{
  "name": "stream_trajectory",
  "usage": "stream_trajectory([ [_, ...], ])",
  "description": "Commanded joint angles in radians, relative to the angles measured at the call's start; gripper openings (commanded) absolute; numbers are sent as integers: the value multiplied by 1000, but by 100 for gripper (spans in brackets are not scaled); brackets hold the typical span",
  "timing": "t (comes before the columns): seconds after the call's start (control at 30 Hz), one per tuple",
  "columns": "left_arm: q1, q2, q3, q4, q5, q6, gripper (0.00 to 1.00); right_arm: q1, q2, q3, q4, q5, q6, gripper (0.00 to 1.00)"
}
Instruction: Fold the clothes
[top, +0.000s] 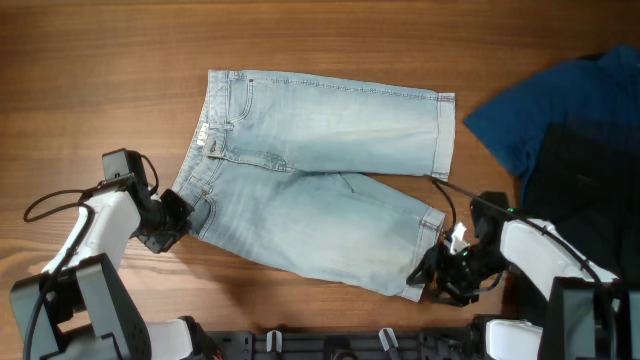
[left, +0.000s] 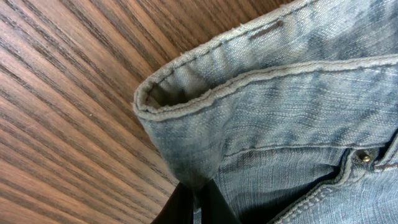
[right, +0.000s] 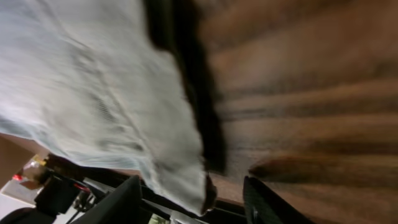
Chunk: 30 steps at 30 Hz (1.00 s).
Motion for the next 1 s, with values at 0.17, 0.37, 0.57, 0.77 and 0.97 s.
stream_trajectory([
  [0.17, 2, 16, -13, 7, 45, -2, 6, 6, -5, 2, 41, -130, -25, 4],
  [0.37, 2, 14, -9, 6, 73, 32, 4, 5, -17, 124, -10, -151, -79, 4],
  [0.57, 2, -72, 54, -53, 157, 137, 4, 5, -62, 367, -49, -154, -54, 4],
  [0.77, 2, -187, 75, -68, 193, 183, 4, 5, -61, 424, -87, -44, -31, 19],
  [0.97, 2, -191, 75, -78, 193, 183, 4, 6, -62, 365, -171, 55, -31, 57],
])
